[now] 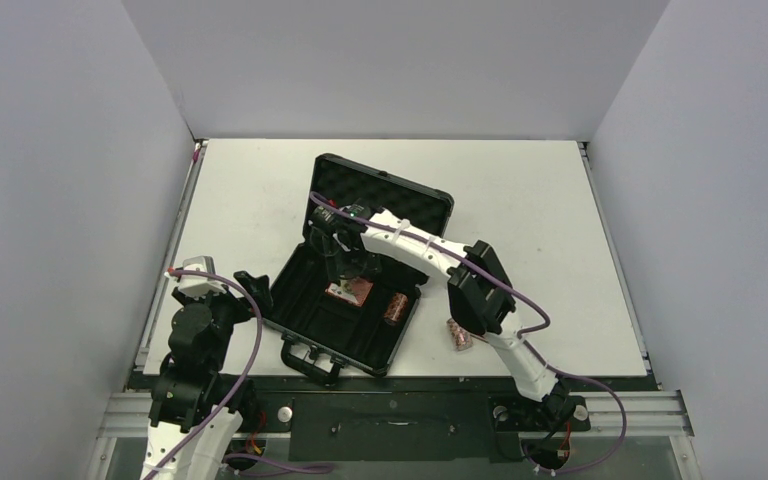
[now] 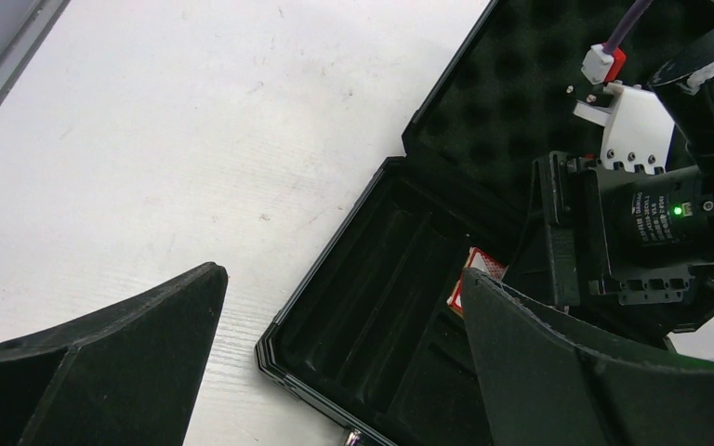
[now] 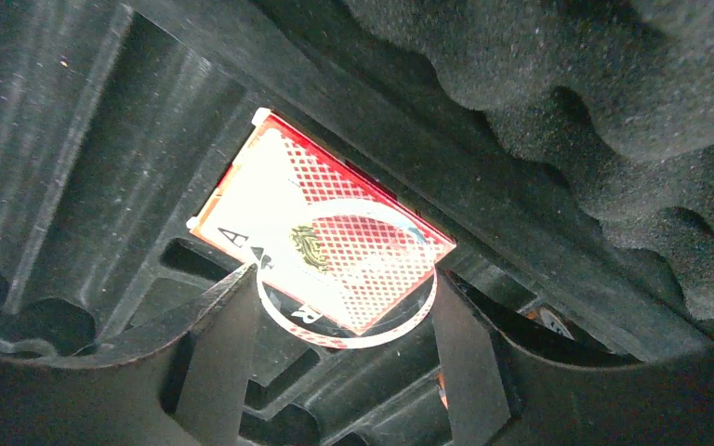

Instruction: Pack up texas hold em set

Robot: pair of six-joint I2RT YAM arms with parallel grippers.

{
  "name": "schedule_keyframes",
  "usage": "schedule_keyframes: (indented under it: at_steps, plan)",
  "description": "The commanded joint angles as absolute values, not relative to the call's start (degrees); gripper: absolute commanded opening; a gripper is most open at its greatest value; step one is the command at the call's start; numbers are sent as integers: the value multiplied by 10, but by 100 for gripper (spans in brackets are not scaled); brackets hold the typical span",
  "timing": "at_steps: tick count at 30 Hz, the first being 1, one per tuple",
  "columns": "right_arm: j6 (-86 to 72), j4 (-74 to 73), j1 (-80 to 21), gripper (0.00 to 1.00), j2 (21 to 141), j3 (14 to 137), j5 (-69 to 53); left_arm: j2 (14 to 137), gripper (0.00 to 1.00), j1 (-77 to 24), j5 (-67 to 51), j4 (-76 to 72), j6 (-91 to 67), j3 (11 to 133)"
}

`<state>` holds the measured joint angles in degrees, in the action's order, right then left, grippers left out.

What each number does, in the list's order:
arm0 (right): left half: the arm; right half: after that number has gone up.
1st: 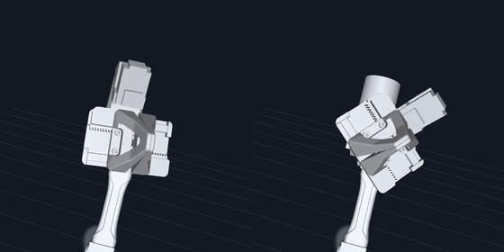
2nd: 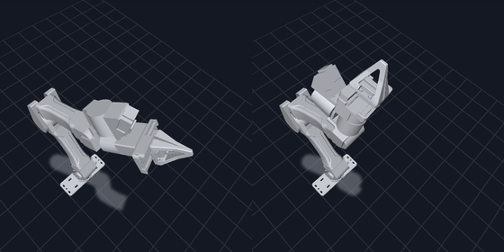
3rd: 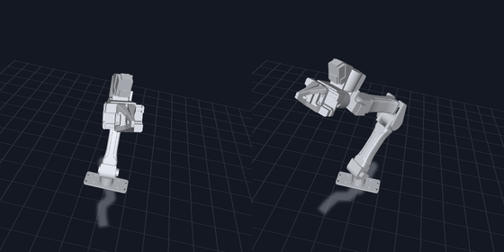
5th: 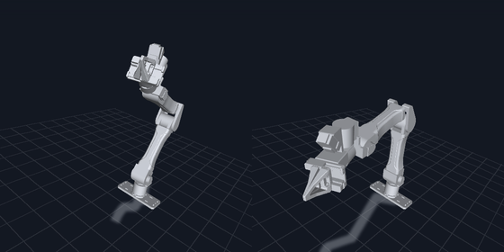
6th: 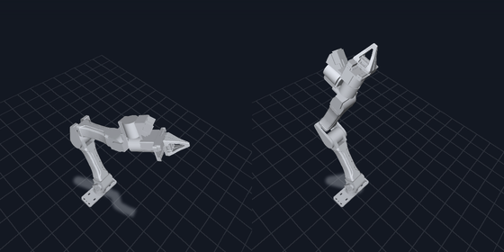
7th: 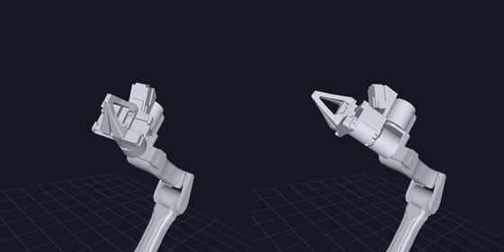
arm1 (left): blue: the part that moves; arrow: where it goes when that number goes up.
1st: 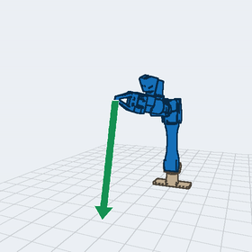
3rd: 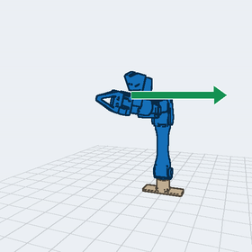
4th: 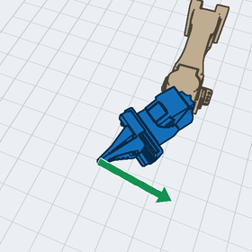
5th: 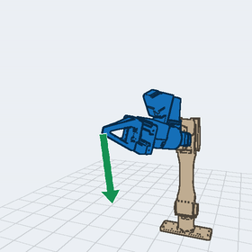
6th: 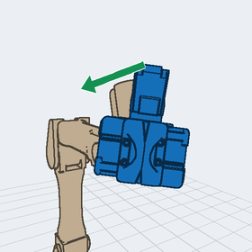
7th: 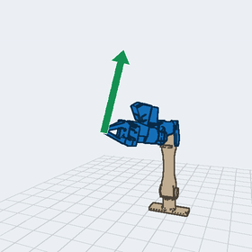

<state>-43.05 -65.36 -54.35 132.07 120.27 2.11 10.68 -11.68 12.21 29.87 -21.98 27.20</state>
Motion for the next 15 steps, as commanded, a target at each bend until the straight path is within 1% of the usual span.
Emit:
schedule_keyframes:
  at_steps: [1,15]
  plan:
    - [-426,-640,-539,25,1334,1239,15,102,96,-117,131,279,-220,277]
    - [-423,-635,-540,25,1347,1238,4,105,96,-113,129,278,-220,277]
